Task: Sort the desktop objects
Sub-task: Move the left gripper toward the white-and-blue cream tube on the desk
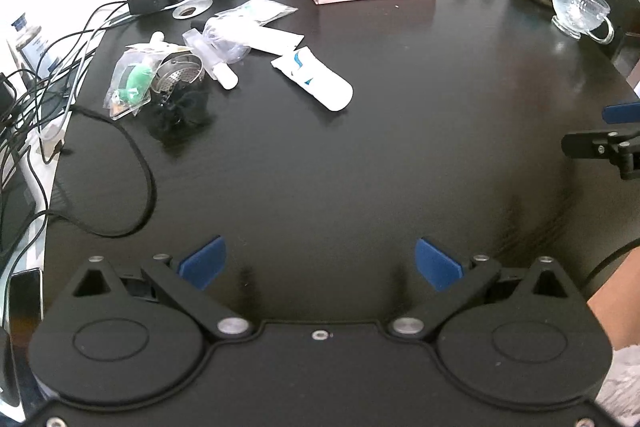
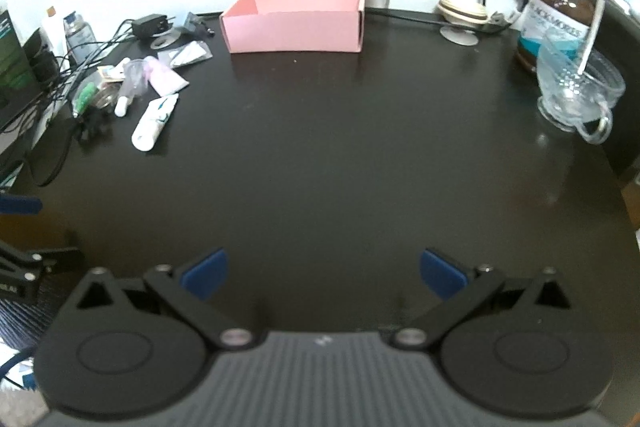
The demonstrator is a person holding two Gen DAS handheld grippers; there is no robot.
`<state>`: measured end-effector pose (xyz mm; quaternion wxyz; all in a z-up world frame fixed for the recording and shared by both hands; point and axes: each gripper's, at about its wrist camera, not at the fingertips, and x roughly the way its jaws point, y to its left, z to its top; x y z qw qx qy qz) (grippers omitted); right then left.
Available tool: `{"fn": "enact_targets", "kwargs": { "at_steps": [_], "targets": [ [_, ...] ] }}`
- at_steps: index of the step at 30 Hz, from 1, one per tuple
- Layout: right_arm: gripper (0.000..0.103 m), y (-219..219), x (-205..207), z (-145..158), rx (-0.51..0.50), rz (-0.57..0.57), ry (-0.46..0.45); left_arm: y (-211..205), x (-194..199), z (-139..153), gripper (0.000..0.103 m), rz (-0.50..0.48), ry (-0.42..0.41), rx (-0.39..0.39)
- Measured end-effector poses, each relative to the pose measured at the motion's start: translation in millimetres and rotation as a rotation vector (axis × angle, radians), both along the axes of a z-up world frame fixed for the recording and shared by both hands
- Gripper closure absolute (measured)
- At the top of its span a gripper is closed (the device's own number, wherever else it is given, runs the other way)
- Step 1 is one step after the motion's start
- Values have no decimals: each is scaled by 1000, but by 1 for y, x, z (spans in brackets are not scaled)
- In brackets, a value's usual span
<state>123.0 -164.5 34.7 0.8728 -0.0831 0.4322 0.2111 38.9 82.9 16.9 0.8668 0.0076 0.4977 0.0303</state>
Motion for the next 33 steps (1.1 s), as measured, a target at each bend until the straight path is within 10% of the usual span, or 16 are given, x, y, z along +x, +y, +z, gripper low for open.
{"fn": "enact_targets", "kwargs": {
  "at_steps": [33],
  "targets": [
    [1,-13,30,5,50,14,1,3,29,8,3,58,-59,81]
  ]
}}
